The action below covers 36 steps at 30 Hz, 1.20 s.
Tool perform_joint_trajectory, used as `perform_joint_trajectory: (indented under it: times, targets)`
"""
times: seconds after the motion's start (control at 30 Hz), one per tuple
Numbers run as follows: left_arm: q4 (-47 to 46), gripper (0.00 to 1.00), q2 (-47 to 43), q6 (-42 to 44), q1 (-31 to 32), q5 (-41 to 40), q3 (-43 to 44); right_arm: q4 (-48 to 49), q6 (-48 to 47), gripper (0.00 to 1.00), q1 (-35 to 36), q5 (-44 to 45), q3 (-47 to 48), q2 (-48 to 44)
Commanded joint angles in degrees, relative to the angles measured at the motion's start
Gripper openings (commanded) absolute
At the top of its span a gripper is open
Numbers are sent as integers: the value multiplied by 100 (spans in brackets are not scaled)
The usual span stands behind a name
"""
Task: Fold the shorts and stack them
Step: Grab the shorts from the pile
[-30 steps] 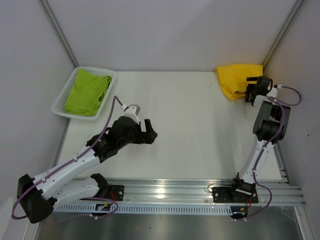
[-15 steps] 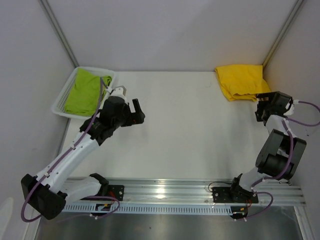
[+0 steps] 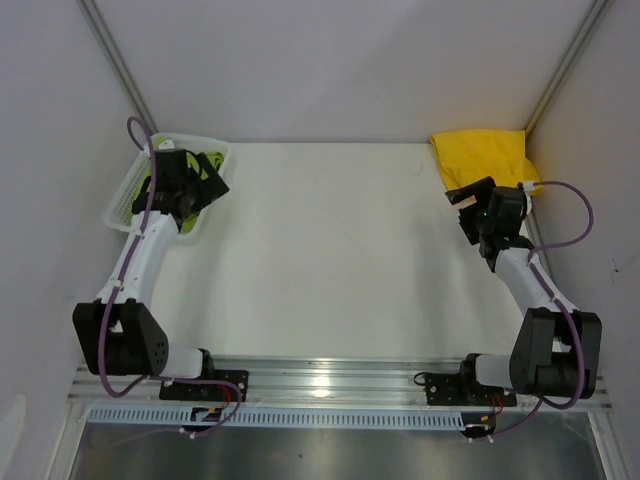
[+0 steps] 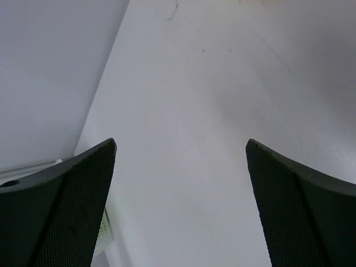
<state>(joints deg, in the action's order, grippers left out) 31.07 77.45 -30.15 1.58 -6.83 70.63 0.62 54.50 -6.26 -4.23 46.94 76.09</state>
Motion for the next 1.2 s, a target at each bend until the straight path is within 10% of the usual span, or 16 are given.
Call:
perform_joint_trajectory:
  times: [0.0, 0.47, 0.87, 0.97, 1.17]
  targets:
    - [-329, 99, 358, -237, -606, 612, 197, -27, -361, 99, 414, 423, 17, -349]
    - [-1121, 81, 2019, -782, -1407, 876, 495, -18, -677, 98, 1066, 564, -141, -666]
    - [-1287, 33, 2495, -747, -1415, 271, 803, 166, -651, 98, 1083, 309, -238, -447]
    - [-1262, 0, 2328, -738, -1407, 16, 768, 219, -625, 98, 1092, 256, -238, -341]
    - [-1121, 0, 1854, -755, -1407, -310, 785, 280, -607, 98, 1162, 203, -220, -209]
